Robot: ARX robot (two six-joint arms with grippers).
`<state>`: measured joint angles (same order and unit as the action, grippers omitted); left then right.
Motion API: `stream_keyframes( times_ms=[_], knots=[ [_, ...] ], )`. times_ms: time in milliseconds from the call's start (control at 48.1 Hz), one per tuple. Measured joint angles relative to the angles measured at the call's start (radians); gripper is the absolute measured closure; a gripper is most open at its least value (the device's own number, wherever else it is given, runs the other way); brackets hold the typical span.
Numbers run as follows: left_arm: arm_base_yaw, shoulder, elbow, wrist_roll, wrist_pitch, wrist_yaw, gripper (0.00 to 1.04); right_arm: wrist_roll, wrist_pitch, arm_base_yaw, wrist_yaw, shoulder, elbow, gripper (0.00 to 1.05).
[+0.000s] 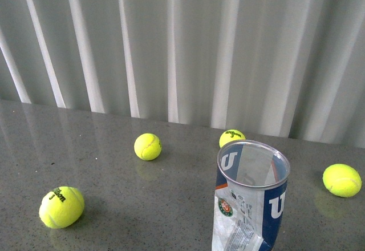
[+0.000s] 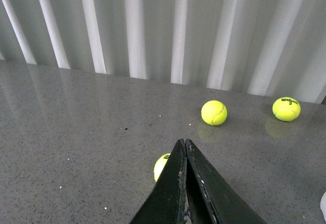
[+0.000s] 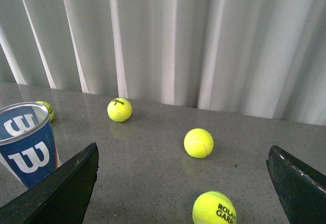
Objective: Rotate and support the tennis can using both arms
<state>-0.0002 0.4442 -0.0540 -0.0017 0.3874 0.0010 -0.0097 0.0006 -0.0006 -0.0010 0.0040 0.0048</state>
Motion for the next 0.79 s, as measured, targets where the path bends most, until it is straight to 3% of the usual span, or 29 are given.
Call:
stream_keyframes(
  times_ms=[790],
  knots=[
    [0.000, -0.238, 0.030, 0.000, -0.177, -0.001, 1.01, 0.000, 0.000, 0.000, 0.000, 0.000, 0.000, 0.07]
  ],
)
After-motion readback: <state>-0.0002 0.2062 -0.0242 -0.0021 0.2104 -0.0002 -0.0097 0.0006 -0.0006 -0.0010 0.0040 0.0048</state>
